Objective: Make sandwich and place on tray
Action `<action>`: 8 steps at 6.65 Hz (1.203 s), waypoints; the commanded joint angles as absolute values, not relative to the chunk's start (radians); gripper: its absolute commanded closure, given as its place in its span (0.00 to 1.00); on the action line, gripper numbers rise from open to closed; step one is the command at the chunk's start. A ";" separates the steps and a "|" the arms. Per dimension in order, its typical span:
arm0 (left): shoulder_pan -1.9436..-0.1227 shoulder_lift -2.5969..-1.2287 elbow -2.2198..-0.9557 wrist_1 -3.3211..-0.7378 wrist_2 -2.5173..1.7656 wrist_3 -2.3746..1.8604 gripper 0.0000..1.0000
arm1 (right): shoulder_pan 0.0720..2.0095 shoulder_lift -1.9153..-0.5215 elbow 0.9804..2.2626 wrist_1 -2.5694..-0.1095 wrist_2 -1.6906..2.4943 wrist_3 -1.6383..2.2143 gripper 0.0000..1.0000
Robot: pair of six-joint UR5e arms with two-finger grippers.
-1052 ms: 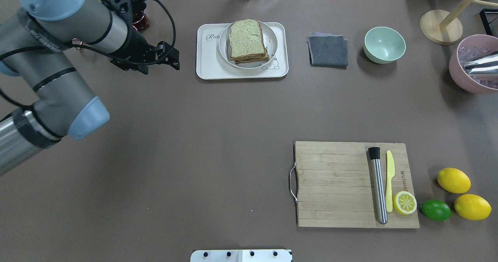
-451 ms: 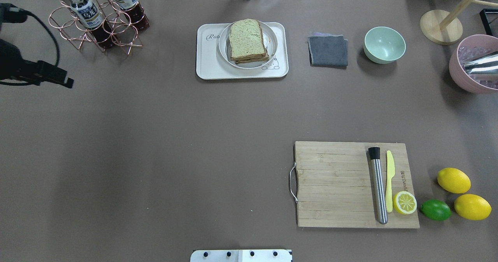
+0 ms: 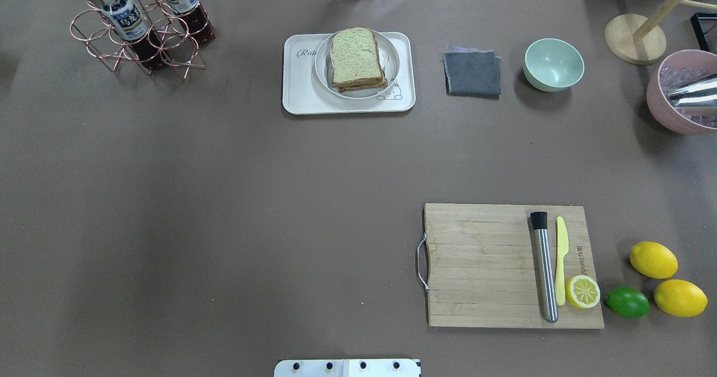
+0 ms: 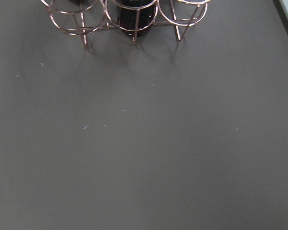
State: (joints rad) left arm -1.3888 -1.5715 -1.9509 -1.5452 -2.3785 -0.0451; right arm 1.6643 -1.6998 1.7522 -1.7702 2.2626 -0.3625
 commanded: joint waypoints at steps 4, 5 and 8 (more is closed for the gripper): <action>-1.696 -1.549 -1.642 -1.301 -2.348 0.446 0.01 | 1.664 -1.715 1.755 -1.770 2.263 -0.360 0.00; -1.697 -1.552 -1.596 -1.298 -2.347 0.446 0.01 | 1.664 -1.717 1.753 -1.770 2.263 -0.354 0.00; -1.689 -1.552 -1.591 -1.295 -2.341 0.439 0.01 | 1.664 -1.727 1.730 -1.772 2.270 -0.350 0.00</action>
